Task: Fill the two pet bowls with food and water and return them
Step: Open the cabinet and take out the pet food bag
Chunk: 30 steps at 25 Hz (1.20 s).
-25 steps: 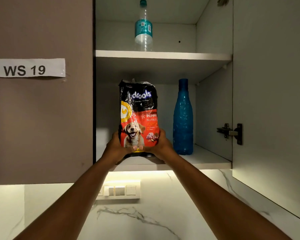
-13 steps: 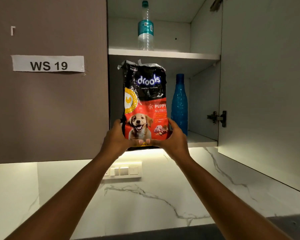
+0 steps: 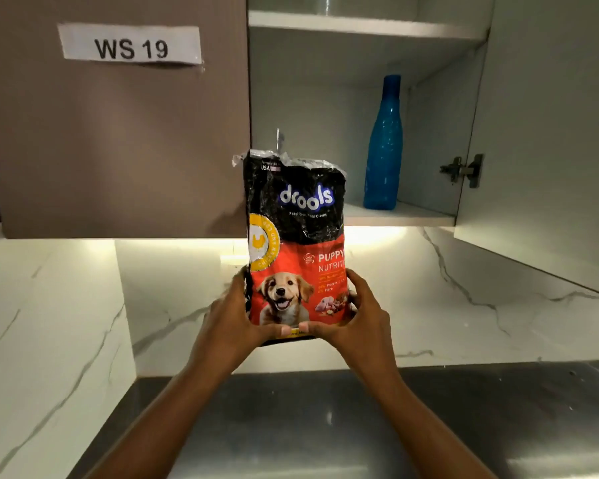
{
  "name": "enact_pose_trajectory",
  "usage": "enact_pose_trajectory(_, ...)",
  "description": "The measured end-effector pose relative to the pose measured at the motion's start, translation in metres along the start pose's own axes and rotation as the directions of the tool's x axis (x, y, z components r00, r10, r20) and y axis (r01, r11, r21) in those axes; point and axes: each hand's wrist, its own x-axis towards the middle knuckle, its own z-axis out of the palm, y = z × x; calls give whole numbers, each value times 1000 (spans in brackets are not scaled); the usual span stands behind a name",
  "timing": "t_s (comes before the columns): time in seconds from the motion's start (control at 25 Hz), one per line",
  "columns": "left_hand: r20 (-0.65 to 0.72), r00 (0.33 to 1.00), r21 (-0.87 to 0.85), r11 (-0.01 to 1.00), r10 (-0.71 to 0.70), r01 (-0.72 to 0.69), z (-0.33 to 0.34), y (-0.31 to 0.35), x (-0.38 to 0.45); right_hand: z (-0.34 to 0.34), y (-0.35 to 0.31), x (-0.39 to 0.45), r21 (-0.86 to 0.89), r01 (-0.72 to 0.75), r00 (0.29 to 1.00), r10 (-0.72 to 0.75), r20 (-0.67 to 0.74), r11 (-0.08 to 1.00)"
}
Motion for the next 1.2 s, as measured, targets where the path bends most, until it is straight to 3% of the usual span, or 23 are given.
enact_pose_trajectory(0.32,147,975,-25,985,-168,173,36,-96,-96,38,79,-102,-79,-138,982,147,118,987)
enact_pose_trajectory(0.48,254,927,-67,951,-277,302,55,-139,-152,57,115,-158,-132,-219,948,243,205,967)
enact_pose_trajectory(0.72,312,868,-43,907,-386,419,71,-196,-206,85,158,-215,-143,-338,890,366,271,930)
enact_pose_trajectory(1.0,338,854,50,914,-395,403,96,-260,-255,94,213,-254,-238,-353,815,422,396,905)
enact_pose_trajectory(1.2,332,855,53,913,-398,404,110,-285,-267,94,229,-258,-247,-349,806,424,413,904)
